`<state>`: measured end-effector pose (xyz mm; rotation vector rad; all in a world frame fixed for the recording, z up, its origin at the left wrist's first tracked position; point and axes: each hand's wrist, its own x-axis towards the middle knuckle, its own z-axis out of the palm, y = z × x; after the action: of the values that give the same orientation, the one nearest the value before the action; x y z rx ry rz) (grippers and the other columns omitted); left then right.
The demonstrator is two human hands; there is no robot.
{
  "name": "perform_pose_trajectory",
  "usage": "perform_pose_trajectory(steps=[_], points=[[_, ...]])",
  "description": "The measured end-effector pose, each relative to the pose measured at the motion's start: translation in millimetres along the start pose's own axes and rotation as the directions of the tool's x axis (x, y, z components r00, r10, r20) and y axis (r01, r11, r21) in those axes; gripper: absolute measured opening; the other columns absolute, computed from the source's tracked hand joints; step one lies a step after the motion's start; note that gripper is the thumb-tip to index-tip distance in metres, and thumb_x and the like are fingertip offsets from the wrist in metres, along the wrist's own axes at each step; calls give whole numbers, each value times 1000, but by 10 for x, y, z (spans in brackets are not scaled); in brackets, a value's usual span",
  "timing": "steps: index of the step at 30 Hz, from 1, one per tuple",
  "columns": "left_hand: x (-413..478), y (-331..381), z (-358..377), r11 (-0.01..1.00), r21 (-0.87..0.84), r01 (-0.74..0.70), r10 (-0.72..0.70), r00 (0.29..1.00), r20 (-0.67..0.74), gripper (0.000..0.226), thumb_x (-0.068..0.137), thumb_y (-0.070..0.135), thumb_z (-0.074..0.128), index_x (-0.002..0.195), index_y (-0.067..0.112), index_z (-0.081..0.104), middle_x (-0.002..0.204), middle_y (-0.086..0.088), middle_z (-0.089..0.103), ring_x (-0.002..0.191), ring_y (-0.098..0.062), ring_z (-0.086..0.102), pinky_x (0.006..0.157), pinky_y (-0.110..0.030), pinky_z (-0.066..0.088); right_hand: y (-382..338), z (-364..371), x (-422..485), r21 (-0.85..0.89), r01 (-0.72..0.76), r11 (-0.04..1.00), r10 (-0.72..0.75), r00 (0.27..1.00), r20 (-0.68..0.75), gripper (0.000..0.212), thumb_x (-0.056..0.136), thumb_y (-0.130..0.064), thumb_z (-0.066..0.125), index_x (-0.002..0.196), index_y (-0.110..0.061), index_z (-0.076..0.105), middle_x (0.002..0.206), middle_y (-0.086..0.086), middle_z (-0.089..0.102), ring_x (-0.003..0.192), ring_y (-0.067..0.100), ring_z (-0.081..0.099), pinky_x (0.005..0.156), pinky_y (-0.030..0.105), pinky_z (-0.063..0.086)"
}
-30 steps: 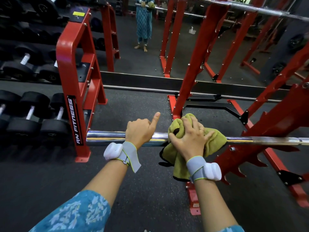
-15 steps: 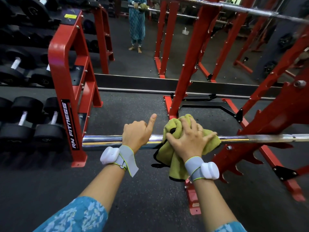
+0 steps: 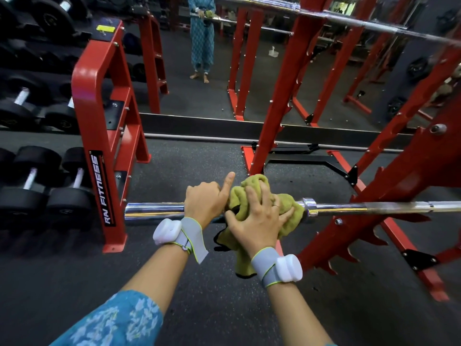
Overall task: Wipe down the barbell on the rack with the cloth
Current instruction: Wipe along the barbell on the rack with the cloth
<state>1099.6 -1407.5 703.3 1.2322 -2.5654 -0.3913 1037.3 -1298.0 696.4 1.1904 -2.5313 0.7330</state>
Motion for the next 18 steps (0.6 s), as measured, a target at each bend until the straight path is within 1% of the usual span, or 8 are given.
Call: perform_pose_trajectory(steps=[3, 6, 8, 9, 10, 12, 14, 18], points=[[9, -9, -7, 1000, -9, 5, -5, 1000, 15, 76, 93, 62, 7, 69, 12, 60, 85, -14, 67, 88, -33, 60, 82, -39, 35, 2, -11, -36, -14, 102, 995, -103, 994, -34, 62, 58, -59, 48, 107, -26, 65, 132, 2, 55, 100, 41, 56, 88, 73, 29], [-2, -21, -8, 1000, 1, -6, 6, 1000, 6, 75, 94, 60, 7, 69, 12, 59, 85, -14, 67, 88, -33, 60, 81, -38, 34, 107, -37, 60, -28, 127, 992, -127, 992, -14, 63, 57, -61, 46, 106, -27, 66, 129, 2, 58, 96, 40, 59, 84, 68, 35], [-15, -19, -17, 1000, -20, -6, 6, 1000, 4, 75, 94, 59, 7, 65, 11, 57, 81, -13, 65, 86, -33, 59, 81, -38, 34, 147, -107, 188, -44, 62, 997, -60, 997, 38, 67, 58, -64, 39, 111, -30, 62, 130, -1, 54, 102, 38, 55, 90, 62, 31], [-23, -15, -21, 1000, -30, -3, 4, 1000, 10, 74, 94, 59, 7, 63, 11, 55, 78, -11, 62, 84, -33, 59, 81, -39, 33, 157, -156, 268, -56, 11, 998, -6, 995, 95, 69, 59, -66, 35, 114, -32, 59, 132, -3, 51, 108, 36, 52, 94, 58, 27], [-28, -13, -23, 999, -36, -5, 6, 1000, 11, 74, 94, 59, 7, 61, 12, 53, 75, -10, 60, 83, -32, 58, 82, -39, 33, 173, -185, 346, -69, -44, 997, 54, 987, 150, 67, 63, -67, 36, 116, -33, 56, 132, -5, 48, 113, 34, 48, 97, 55, 25], [-26, -10, -18, 999, -46, -5, 6, 1000, 11, 73, 94, 60, 6, 59, 13, 50, 73, -9, 60, 81, -32, 58, 82, -39, 34, 200, -193, 442, -69, -101, 992, 113, 972, 205, 53, 73, -64, 46, 116, -33, 53, 129, -6, 48, 117, 32, 45, 100, 54, 22], [-25, -11, -18, 999, -37, -2, 2, 1000, 12, 74, 94, 60, 6, 59, 13, 52, 74, -10, 61, 81, -32, 58, 83, -39, 34, 188, -180, 430, -60, -110, 992, 119, 975, 187, 46, 75, -59, 52, 112, -31, 54, 125, -5, 50, 114, 32, 46, 99, 54, 22], [-19, 5, -23, 1000, 11, 7, -7, 1000, -3, 74, 94, 60, 8, 64, 12, 56, 78, -13, 63, 84, -33, 60, 81, -38, 35, 141, -163, 270, -58, -60, 997, 64, 995, 73, 50, 65, -57, 47, 106, -29, 57, 121, -4, 52, 103, 31, 49, 90, 47, 25]])
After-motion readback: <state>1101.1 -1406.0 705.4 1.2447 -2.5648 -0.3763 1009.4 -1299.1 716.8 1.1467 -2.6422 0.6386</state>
